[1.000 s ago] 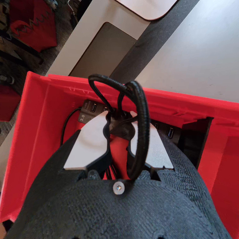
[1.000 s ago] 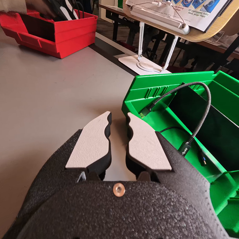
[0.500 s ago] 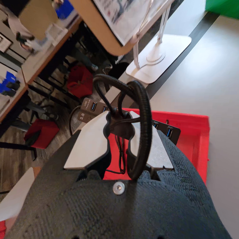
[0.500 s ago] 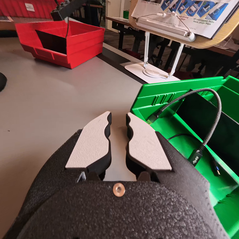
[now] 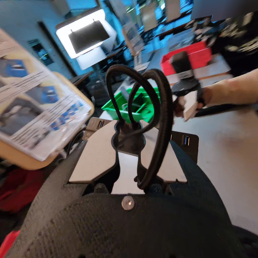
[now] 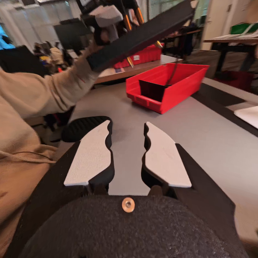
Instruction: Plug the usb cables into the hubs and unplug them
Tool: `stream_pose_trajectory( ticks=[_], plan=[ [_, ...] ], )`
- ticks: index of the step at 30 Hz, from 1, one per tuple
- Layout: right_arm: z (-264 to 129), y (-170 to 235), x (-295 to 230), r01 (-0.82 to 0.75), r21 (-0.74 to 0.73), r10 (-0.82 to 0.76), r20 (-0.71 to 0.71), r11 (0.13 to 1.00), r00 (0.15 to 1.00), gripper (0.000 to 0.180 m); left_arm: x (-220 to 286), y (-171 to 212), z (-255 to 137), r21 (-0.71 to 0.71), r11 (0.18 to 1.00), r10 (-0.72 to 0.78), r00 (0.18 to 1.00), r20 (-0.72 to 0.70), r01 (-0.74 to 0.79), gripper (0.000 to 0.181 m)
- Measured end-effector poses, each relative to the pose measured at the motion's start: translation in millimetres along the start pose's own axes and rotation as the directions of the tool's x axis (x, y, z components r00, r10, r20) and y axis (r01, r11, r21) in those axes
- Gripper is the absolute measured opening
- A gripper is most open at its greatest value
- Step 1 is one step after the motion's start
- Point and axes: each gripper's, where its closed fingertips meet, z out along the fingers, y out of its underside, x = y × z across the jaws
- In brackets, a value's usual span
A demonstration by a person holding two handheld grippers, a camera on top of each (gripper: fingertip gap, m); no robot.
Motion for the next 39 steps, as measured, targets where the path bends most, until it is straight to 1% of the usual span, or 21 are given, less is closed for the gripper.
stream_pose_trajectory(
  ticks=[2, 4, 6, 8, 10, 12, 13, 14, 15, 16, 17, 19, 21, 23, 25, 27, 29, 31, 34, 36, 39],
  plan=[
    [14, -5, -15, -0.083, 0.019, 0.08, 0.108, 0.996, 0.991, 0.047, 27, -1, 13, 0.052, 0.998, -0.028, 0.996, -0.081, 0.032, 0.024],
    [24, -8, -26, -0.217, 0.025, 0.208, 0.2, 0.976, 0.957, 0.054, 49, 5, 25, 0.072, 0.996, -0.035, 0.992, -0.123, 0.044, 0.024],
    [31, -7, -31, -0.366, 0.027, 0.346, 0.265, 0.93, 0.9, 0.058, 69, 16, 39, 0.062, 0.998, -0.012, 0.992, -0.125, 0.019, 0.024],
    [39, -1, -31, -0.468, 0.016, 0.443, 0.295, 0.884, 0.846, 0.057, 85, 29, 53, 0.036, 0.999, 0.006, 0.993, -0.114, -0.001, 0.024],
    [45, 11, -33, -0.512, -0.025, 0.493, 0.317, 0.859, 0.811, 0.052, 96, 42, 66, 0.001, 1.0, 0.024, 0.995, -0.093, -0.024, 0.024],
    [50, 23, -29, -0.529, -0.035, 0.514, 0.298, 0.848, 0.804, 0.037, 106, 52, 77, -0.028, 0.999, 0.038, 0.996, -0.077, -0.041, 0.025],
    [51, 28, -28, -0.538, -0.05, 0.526, 0.308, 0.841, 0.793, 0.035, 110, 57, 81, -0.044, 0.998, 0.041, 0.996, -0.082, -0.045, 0.024],
    [49, 29, -27, -0.557, -0.052, 0.539, 0.335, 0.829, 0.772, 0.034, 114, 58, 83, -0.05, 0.998, 0.037, 0.994, -0.099, -0.042, 0.018],
    [46, 28, -27, -0.566, -0.047, 0.54, 0.374, 0.823, 0.754, 0.033, 118, 56, 83, -0.038, 0.999, 0.02, 0.993, -0.117, -0.024, 0.017],
    [41, 25, -27, -0.569, -0.041, 0.533, 0.41, 0.821, 0.74, 0.032, 121, 51, 80, -0.021, 1.0, 0.0, 0.99, -0.14, -0.003, 0.023],
    [35, 22, -27, -0.562, -0.035, 0.519, 0.434, 0.826, 0.736, 0.031, 123, 46, 77, -0.015, 1.0, -0.026, 0.985, -0.172, 0.024, 0.032],
    [23, 15, -31, -0.493, -0.023, 0.446, 0.467, 0.87, 0.764, 0.031, 126, 37, 67, -0.014, 0.994, -0.104, 0.964, -0.246, 0.104, 0.051],
    [11, 6, -38, -0.392, -0.002, 0.341, 0.495, 0.92, 0.799, 0.031, 129, 24, 54, 0.041, 0.982, -0.159, 0.927, -0.339, 0.183, 0.057],
    [2, -1, -45, -0.326, 0.019, 0.269, 0.519, 0.945, 0.811, 0.031, 131, 24, 44, 0.028, 0.971, -0.204, 0.879, -0.43, 0.239, 0.059],
    [-4, -1, -49, -0.268, 0.018, 0.219, 0.522, 0.963, 0.824, 0.031, 137, 28, 36, -0.002, 0.967, -0.219, 0.827, -0.518, 0.255, 0.063],
    [-11, 0, -51, -0.216, 0.029, 0.169, 0.526, 0.976, 0.833, 0.03, 144, 37, 28, -0.061, 0.964, -0.243, 0.765, -0.596, 0.259, 0.066],
    [-19, 0, -49, -0.178, 0.037, 0.133, 0.522, 0.983, 0.842, 0.029, 140, 44, 22, -0.077, 0.965, -0.243, 0.752, -0.613, 0.249, 0.065],
    [-26, 5, -51, -0.122, 0.02, 0.093, 0.531, 0.992, 0.842, 0.028, 132, 43, 17, -0.064, 0.955, -0.267, 0.739, -0.618, 0.291, 0.065],
    [-31, 7, -62, -0.095, 0.013, 0.07, 0.582, 0.995, 0.811, 0.028, 125, 44, 23, -0.05, 0.933, -0.313, 0.732, -0.606, 0.357, 0.061],
    [-28, 10, -69, -0.099, 0.003, 0.077, 0.609, 0.995, 0.79, 0.028, 136, 47, 33, -0.073, 0.92, -0.342, 0.698, -0.629, 0.385, 0.062],
    [-23, 15, -76, -0.119, -0.013, 0.099, 0.642, 0.993, 0.76, 0.028, 160, 52, 47, -0.117, 0.923, -0.347, 0.66, -0.666, 0.367, 0.061]
  ],
)
